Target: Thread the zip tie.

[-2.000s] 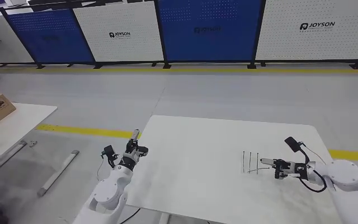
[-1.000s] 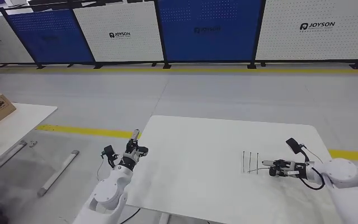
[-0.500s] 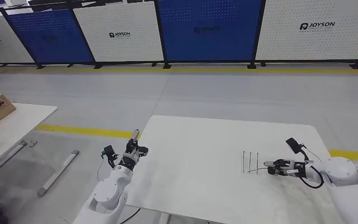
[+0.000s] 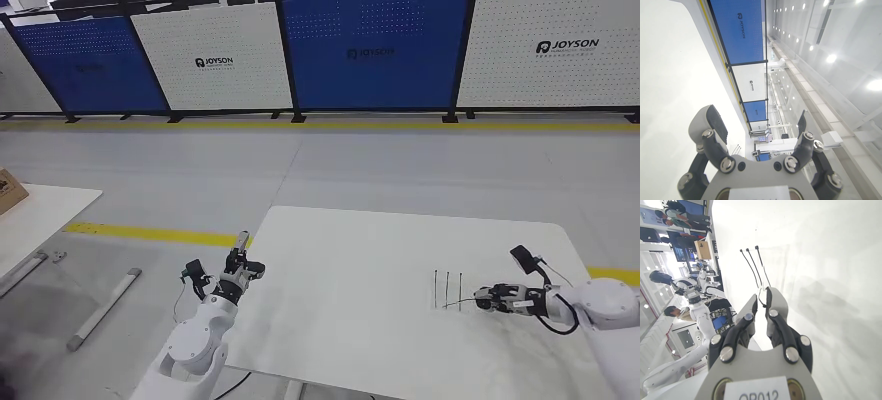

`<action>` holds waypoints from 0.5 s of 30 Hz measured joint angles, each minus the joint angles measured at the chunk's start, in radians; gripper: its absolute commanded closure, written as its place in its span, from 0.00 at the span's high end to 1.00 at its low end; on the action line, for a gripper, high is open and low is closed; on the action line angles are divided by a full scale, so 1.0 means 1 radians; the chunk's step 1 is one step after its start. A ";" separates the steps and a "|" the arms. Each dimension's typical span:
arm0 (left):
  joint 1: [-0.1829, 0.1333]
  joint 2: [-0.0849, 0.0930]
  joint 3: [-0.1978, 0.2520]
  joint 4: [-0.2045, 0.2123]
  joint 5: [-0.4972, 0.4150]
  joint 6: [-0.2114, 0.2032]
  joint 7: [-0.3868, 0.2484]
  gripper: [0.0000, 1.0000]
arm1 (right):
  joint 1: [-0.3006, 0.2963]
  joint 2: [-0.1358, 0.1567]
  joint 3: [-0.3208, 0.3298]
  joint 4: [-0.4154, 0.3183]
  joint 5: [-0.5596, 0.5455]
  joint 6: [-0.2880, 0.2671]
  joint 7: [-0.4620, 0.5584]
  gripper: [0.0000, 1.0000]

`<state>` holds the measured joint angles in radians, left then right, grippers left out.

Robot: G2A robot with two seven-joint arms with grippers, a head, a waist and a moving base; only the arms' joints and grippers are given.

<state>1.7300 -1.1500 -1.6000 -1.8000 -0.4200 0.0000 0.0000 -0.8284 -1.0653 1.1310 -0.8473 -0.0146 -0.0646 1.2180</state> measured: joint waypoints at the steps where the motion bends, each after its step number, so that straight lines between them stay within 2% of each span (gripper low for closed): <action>1: 0.000 0.000 0.000 0.000 0.000 0.000 0.000 1.00 | 0.001 0.000 0.000 0.002 0.001 0.000 0.000 0.00; 7: 0.000 0.000 0.000 0.000 0.000 0.000 0.000 1.00 | -0.001 0.004 0.012 -0.004 0.032 -0.023 0.011 0.00; 15: 0.000 0.000 0.000 0.000 0.000 0.000 0.000 1.00 | -0.066 0.025 0.103 -0.067 0.193 -0.178 0.049 0.00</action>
<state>1.7300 -1.1500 -1.6000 -1.8000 -0.4200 0.0000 0.0000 -0.8946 -1.0403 1.2343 -0.9140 0.1783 -0.2426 1.2674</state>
